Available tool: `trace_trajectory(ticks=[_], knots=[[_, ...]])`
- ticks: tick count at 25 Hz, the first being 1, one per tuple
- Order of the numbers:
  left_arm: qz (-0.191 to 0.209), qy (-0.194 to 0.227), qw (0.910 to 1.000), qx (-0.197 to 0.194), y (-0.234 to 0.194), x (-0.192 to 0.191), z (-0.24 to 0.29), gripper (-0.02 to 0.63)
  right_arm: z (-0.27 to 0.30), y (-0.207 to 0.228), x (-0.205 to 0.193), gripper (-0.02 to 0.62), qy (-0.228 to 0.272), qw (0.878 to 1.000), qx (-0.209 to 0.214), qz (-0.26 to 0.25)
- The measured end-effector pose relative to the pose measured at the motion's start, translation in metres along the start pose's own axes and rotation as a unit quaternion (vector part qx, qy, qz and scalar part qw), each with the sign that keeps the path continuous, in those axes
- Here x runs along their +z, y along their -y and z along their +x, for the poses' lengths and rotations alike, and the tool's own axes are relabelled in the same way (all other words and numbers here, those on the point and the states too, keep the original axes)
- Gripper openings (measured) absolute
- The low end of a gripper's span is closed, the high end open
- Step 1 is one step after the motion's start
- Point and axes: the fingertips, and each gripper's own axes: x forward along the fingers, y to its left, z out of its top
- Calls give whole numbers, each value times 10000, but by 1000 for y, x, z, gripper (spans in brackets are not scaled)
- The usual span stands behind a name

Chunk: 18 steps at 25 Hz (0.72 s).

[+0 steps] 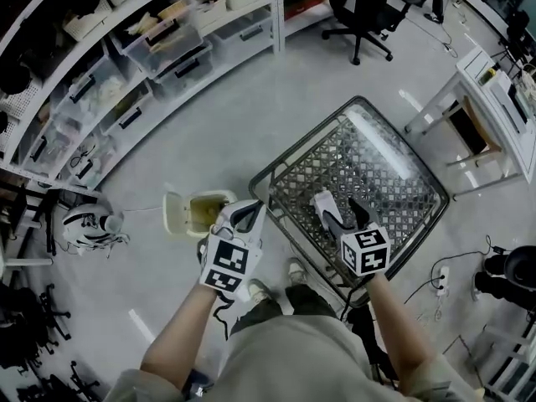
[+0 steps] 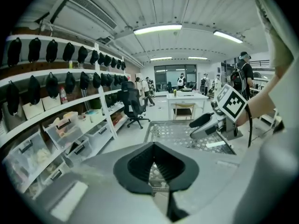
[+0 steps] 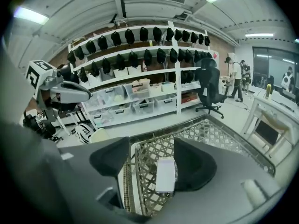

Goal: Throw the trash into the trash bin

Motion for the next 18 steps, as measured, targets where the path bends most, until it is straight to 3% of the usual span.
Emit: trace_trajectory(ticks=[13, 18], knots=[[-888, -949, 9907, -390, 24, -96, 61, 3, 86, 42, -125, 331, -1464, 9877, -411, 358], [-990, -1209, 9865, -493, 31, -122, 74, 3, 106, 50, -153, 334, -1809, 9819, -490, 259]])
